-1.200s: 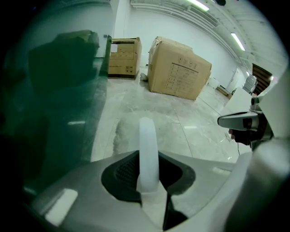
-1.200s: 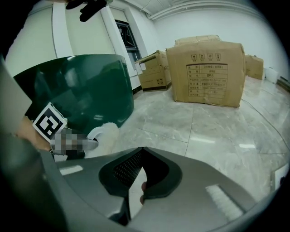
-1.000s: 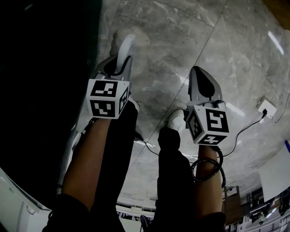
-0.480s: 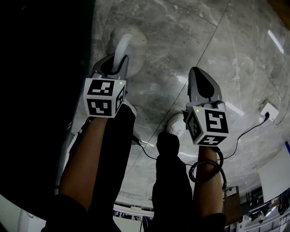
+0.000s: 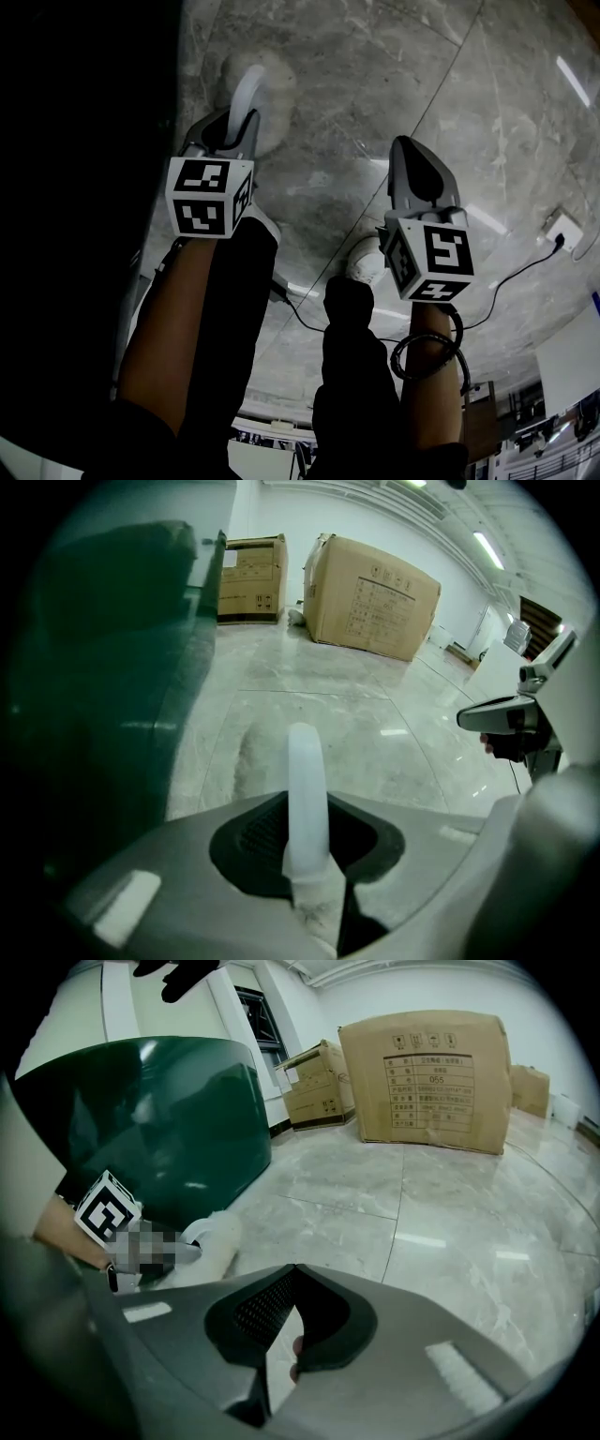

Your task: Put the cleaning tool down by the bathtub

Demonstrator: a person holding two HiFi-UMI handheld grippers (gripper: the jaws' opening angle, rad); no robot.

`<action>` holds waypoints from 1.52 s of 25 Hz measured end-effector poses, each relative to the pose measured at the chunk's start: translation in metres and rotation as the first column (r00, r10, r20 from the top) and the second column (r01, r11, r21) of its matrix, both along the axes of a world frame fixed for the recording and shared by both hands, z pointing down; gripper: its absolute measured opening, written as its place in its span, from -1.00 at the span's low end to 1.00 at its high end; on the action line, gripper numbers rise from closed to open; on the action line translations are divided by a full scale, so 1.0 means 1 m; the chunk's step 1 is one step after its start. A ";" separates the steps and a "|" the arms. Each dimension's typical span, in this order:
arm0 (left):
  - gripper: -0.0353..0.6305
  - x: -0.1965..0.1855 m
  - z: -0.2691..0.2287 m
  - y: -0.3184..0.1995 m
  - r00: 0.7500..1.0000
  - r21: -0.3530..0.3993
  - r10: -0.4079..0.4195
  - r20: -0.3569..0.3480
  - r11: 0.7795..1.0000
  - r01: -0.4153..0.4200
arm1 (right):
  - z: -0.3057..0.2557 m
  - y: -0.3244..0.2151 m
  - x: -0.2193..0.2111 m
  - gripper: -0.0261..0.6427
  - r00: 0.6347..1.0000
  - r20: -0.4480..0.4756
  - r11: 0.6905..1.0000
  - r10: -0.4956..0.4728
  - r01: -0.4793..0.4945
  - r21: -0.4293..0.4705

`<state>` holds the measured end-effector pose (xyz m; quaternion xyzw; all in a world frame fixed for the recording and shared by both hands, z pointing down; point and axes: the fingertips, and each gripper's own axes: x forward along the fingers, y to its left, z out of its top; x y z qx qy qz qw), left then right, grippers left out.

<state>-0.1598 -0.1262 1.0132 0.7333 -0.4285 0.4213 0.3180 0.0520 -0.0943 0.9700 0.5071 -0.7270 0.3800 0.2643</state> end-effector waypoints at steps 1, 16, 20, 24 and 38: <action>-0.64 -0.001 0.003 0.001 1.000 -0.003 0.001 0.002 1.000 -0.001 | 0.002 0.001 -0.001 -0.85 1.000 0.002 1.000 -0.002 0.002 -0.003; -0.64 -0.001 0.025 0.003 0.999 0.003 0.032 0.018 0.999 -0.032 | 0.026 0.011 -0.001 -0.85 1.000 0.001 0.999 -0.022 0.022 -0.025; -0.64 0.002 0.028 0.000 0.999 0.009 0.046 0.018 0.999 -0.046 | 0.029 0.013 -0.001 -0.85 1.000 0.000 0.999 -0.031 0.031 -0.029; -0.64 0.003 0.028 -0.001 0.999 0.014 0.053 0.014 0.998 -0.053 | 0.030 0.012 -0.001 -0.85 0.999 -0.004 0.999 -0.036 0.036 -0.027; -0.63 0.004 0.027 -0.002 0.997 0.026 0.071 -0.004 0.997 -0.071 | 0.026 0.015 0.011 -0.85 0.998 -0.039 0.999 -0.040 0.040 -0.023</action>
